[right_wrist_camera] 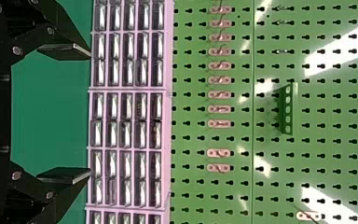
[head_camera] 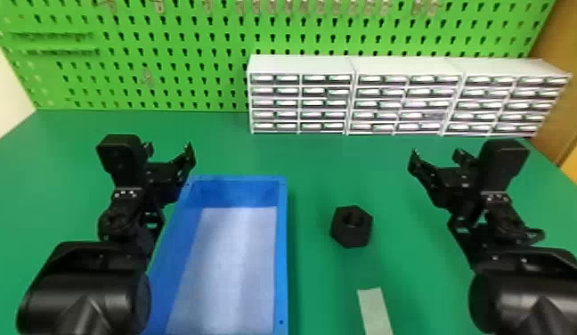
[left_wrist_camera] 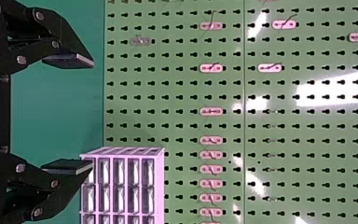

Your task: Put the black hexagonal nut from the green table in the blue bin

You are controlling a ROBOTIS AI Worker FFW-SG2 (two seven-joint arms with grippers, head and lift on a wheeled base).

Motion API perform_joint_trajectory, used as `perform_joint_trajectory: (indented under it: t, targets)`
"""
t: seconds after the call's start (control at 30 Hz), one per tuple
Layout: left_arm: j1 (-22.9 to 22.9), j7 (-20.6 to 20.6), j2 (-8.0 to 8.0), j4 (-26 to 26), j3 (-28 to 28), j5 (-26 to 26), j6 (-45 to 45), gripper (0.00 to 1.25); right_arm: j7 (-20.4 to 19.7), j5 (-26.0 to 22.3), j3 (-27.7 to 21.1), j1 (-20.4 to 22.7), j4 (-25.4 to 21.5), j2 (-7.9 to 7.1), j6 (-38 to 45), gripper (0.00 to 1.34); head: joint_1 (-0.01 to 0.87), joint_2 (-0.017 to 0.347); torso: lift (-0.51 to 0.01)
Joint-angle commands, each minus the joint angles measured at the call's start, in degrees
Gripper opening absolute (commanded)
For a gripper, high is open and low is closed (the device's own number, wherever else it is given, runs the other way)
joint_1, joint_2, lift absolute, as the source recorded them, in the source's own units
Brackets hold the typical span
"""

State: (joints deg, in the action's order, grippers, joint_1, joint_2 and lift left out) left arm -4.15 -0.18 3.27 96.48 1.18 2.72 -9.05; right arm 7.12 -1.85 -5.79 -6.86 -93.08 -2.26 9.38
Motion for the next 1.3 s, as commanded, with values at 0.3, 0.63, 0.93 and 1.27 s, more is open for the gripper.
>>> perform_joint_trajectory:
  t: [0.3, 0.63, 0.93, 1.27]
  targets:
    - [-0.1, 0.0, -0.02, -0.1, 0.1, 0.0, 0.0, 0.76, 0.0, 0.0, 0.1, -0.1, 0.0, -0.02, 0.0, 0.95, 0.686, 0.051, -0.096]
    - [-0.1, 0.0, -0.02, 0.0, 0.1, 0.0, 0.0, 0.76, 0.0, 0.1, 0.2, -0.1, 0.0, 0.07, 0.0, 0.95, 0.686, 0.051, -0.096]
    - [-0.1, 0.0, -0.02, 0.0, 0.1, 0.0, 0.0, 0.76, 0.0, 0.1, 0.1, -0.1, 0.0, 0.07, 0.0, 0.95, 0.686, 0.051, -0.096]
    - [-0.1, 0.0, -0.02, -0.1, 0.0, 0.0, 0.0, 0.76, 0.0, 0.0, 0.1, 0.0, 0.0, 0.07, 0.0, 0.95, 0.686, 0.051, -0.096]
